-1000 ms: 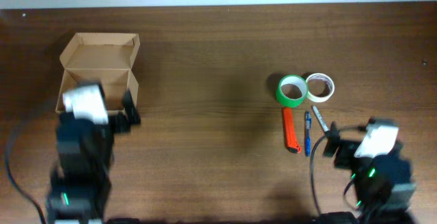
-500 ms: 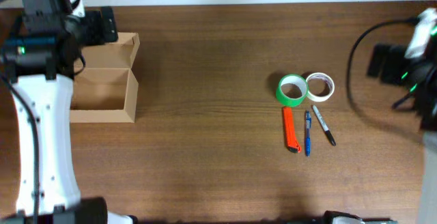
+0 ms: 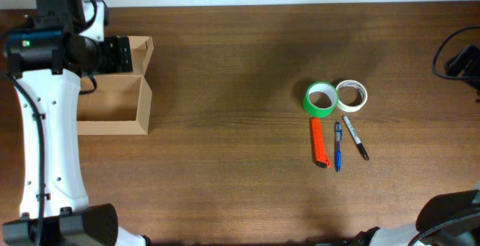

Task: Pack container
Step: 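Grasp the cardboard box's left wall with the left gripper, then drag the box rightward toward the tape rolls with the left gripper, then release the box and raise the left arm away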

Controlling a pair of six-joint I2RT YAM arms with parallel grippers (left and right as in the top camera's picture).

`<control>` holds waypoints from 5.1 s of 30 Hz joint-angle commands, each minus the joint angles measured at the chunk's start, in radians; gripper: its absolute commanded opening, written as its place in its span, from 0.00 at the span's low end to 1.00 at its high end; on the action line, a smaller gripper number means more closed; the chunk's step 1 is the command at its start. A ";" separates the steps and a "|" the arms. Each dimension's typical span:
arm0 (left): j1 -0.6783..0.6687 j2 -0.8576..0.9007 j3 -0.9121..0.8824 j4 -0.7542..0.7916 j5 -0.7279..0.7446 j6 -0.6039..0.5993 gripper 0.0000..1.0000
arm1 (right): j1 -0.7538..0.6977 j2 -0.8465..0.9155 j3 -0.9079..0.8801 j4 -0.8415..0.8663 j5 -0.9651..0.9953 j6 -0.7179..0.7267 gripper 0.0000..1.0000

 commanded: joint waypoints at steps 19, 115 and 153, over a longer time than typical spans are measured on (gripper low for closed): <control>-0.029 0.459 0.016 -0.144 0.028 0.143 0.56 | -0.001 0.039 0.019 0.008 -0.041 0.011 0.99; -0.859 0.861 0.625 -0.118 -0.079 -0.369 0.51 | 0.086 0.039 0.016 -0.016 -0.048 0.060 0.99; -0.252 0.679 1.147 -0.359 -0.454 -0.216 1.00 | 0.595 0.161 0.016 -0.043 0.208 0.117 0.66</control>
